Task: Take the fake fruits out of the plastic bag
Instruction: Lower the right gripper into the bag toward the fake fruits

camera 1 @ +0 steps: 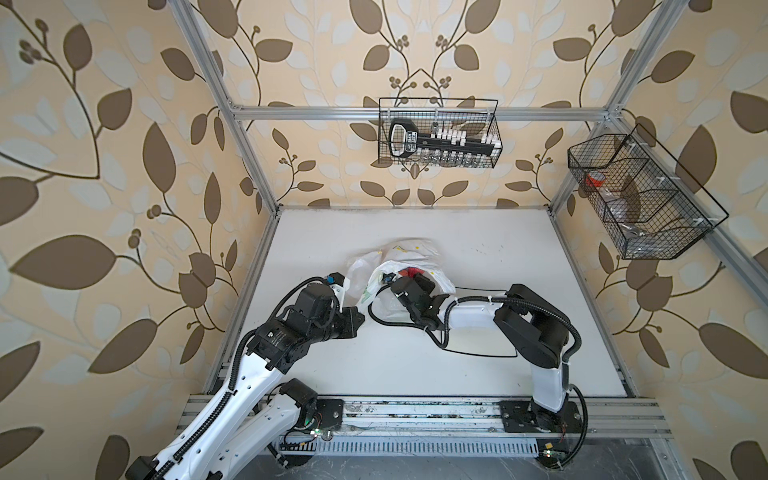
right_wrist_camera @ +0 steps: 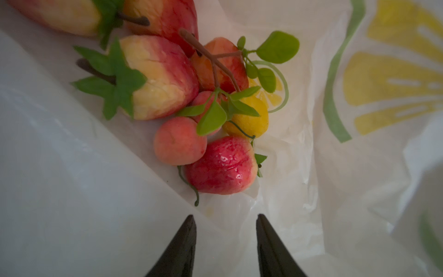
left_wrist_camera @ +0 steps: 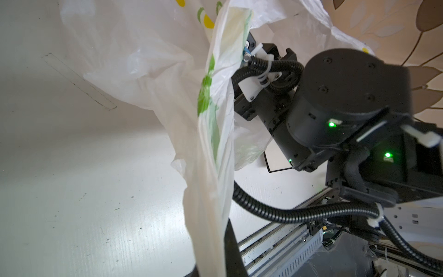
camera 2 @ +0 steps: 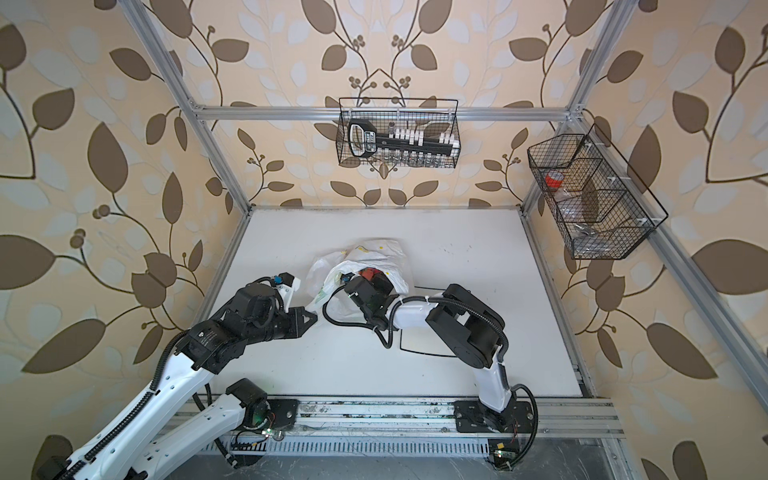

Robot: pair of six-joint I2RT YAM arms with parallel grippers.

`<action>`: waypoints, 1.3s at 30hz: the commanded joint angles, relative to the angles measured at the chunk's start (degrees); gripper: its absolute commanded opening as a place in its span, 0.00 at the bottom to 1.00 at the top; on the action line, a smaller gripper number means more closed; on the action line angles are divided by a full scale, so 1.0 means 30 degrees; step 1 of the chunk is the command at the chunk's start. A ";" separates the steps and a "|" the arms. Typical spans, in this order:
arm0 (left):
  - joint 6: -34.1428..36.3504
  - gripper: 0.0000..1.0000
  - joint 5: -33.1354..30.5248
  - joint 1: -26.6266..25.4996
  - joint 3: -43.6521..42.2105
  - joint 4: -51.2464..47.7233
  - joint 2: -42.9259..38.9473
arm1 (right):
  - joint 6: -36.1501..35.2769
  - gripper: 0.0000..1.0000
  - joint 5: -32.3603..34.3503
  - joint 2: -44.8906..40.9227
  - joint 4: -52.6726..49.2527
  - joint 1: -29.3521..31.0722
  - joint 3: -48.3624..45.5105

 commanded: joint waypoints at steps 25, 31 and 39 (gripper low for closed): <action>0.0099 0.00 0.1361 -0.0185 -0.0086 -0.0099 -0.0319 | 2.2755 0.50 -1.0114 -0.0886 -0.1651 -0.3846 0.2397; 0.0105 0.00 0.1523 -0.0184 -0.0011 -0.0083 -0.0349 | 2.4108 0.54 -0.8735 0.0334 -0.2899 -0.4547 0.3708; 0.0187 0.00 0.1553 -0.0181 0.0047 -0.0172 -0.0466 | 2.3701 0.60 -0.8380 0.1816 -0.3677 -0.4712 0.5236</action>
